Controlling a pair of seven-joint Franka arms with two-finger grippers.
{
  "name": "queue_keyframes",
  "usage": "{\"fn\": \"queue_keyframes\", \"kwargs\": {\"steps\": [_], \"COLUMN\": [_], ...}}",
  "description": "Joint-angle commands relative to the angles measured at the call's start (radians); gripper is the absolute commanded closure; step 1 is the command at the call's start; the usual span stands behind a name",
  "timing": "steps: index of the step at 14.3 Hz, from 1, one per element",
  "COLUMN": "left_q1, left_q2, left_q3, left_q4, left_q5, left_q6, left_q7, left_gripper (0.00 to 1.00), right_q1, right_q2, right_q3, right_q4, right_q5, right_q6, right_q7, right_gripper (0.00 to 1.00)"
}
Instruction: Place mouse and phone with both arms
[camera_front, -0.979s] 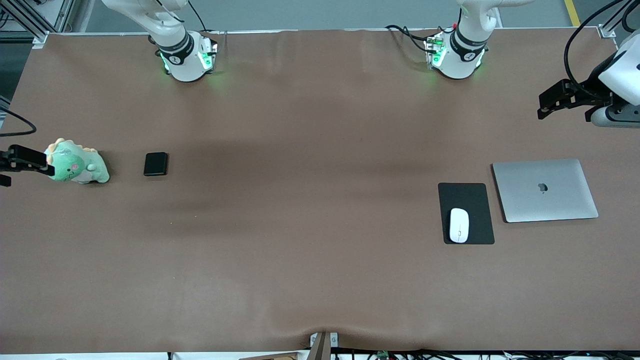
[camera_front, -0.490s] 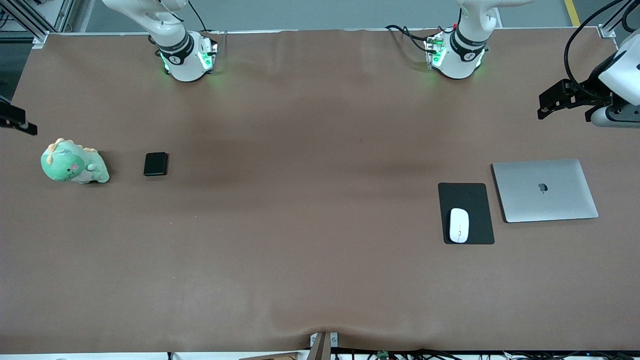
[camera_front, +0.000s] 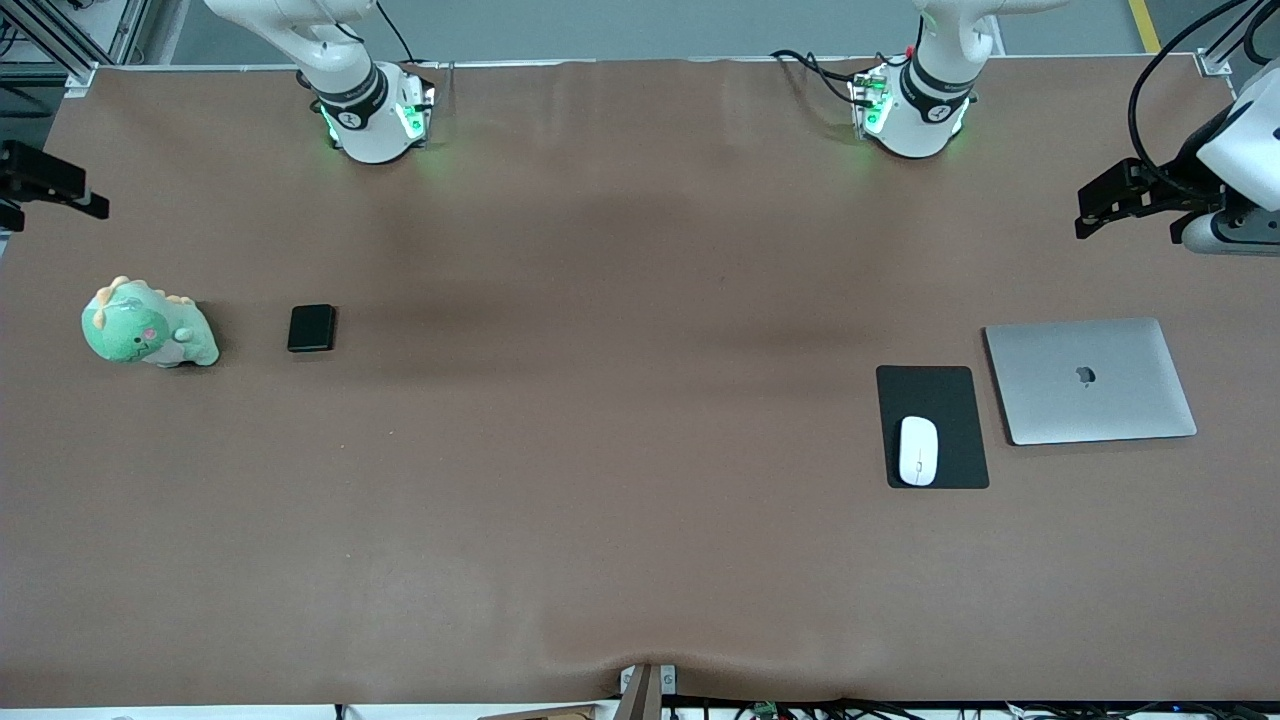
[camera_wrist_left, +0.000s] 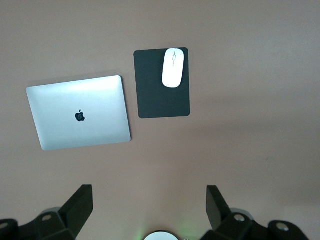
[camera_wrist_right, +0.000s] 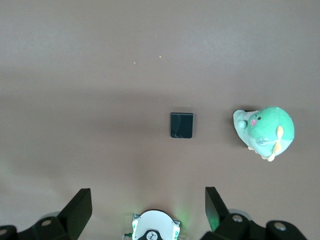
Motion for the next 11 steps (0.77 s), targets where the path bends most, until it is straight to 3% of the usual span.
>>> {"fn": "queue_keyframes", "kwargs": {"steps": [1,7,11], "left_q1": [0.003,0.003,0.003], "left_q2": [-0.009,-0.008,-0.006], "left_q3": [-0.003,-0.003,-0.003], "left_q4": [-0.005,-0.005,-0.005], "left_q5": [0.011,0.011,0.009], "left_q6": [0.005,0.005,0.005], "left_q7": [0.0,0.0,0.0], "left_gripper": [0.0,0.0,0.0], "right_q1": [-0.016,-0.011,0.044], "right_q2": [-0.091,-0.089,-0.089], "right_q3": [0.023,0.028,0.043], "right_q4": [-0.131,-0.14,-0.131], "right_q5": [-0.009,-0.022,-0.124], "right_q6": [0.073,0.141,0.141], "right_q7": [0.018,0.013,0.014], "right_gripper": [0.0,0.0,0.0]}}
